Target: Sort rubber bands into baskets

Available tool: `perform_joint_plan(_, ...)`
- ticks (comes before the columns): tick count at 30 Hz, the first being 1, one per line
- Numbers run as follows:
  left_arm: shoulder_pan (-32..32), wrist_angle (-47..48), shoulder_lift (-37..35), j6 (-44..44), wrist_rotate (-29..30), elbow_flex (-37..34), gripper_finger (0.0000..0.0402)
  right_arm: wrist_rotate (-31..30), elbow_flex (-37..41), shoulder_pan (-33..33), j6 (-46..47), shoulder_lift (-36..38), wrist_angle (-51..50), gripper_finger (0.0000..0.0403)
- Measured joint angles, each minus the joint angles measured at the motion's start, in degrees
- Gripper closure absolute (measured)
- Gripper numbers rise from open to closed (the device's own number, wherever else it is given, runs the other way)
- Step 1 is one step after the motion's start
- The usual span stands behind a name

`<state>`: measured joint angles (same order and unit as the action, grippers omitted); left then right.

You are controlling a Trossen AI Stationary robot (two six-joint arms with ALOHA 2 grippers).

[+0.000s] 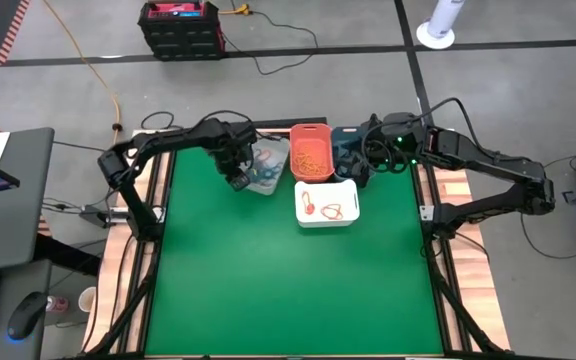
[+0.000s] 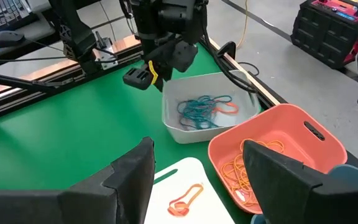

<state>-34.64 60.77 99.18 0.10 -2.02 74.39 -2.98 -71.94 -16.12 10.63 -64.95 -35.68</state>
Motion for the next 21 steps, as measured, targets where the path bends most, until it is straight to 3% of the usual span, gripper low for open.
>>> perform_joint_plan(15, 3.53, -10.95, -2.84, -3.71, -5.38, 0.00, 0.0281, 0.02, 0.00, -0.02, -0.61, 0.00, 0.15, 0.0133)
perform_joint_plan(21, 3.12, -8.35, -2.84, -3.53, -5.34, 1.46, 0.0281, 0.04, 0.00, -0.02, -0.59, 0.00, 0.11, 0.0133)
